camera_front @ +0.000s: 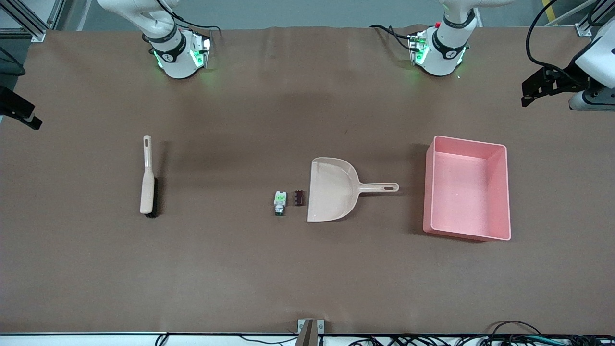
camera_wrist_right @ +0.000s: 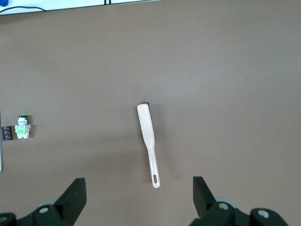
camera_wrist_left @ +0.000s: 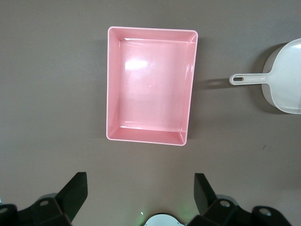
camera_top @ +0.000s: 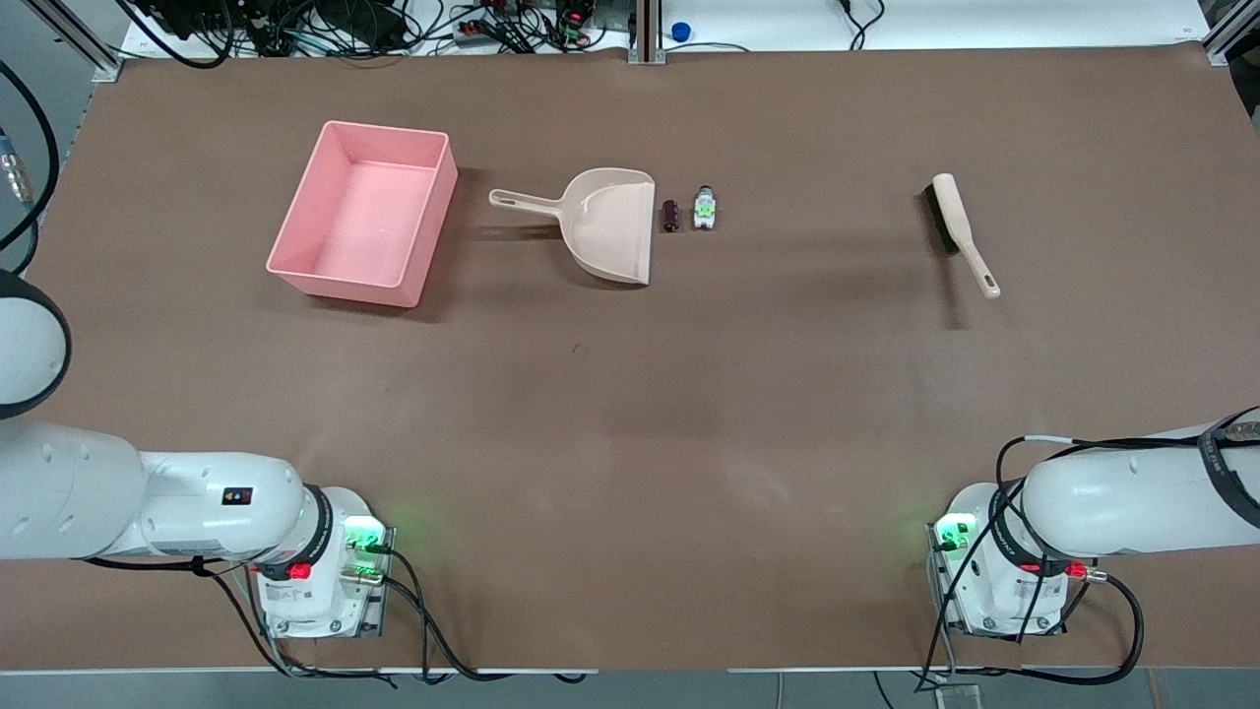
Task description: Clean e-waste and dump in bin
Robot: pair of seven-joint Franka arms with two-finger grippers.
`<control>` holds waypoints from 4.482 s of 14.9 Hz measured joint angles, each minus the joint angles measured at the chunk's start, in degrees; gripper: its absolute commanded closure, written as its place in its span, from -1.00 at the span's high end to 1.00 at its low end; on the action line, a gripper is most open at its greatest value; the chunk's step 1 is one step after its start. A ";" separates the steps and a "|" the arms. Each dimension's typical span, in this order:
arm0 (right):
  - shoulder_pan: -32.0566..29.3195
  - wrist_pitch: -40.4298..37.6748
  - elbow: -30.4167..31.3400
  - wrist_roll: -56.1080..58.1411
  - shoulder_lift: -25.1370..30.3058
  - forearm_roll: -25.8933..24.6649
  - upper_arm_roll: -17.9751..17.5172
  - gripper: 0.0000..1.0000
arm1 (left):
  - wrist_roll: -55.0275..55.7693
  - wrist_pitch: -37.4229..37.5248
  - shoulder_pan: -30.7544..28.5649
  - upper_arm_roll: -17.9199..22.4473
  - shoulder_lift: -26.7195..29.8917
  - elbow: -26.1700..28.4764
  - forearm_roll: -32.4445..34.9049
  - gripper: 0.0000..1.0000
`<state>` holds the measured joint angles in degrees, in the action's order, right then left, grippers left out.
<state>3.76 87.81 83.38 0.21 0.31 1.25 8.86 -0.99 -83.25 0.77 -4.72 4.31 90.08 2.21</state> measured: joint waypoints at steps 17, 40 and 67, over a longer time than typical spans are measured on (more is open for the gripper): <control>2.82 0.45 0.28 0.00 -13.92 0.06 -0.54 1.00 | -10.38 -13.37 1.18 -15.29 -14.19 1.19 0.91 1.00; 2.43 58.48 46.43 5.17 -13.59 0.01 0.00 1.00 | -29.79 -27.94 12.11 -19.86 -35.19 3.70 24.55 0.98; 2.68 70.44 52.62 5.26 -16.74 -0.01 -0.23 -0.95 | -41.66 -34.80 13.60 -20.74 -42.01 4.68 30.21 0.84</control>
<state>6.44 158.25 136.00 5.47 -16.43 1.24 8.63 -42.65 -118.05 14.37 -25.46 -37.71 94.76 32.42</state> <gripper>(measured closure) 0.573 0.066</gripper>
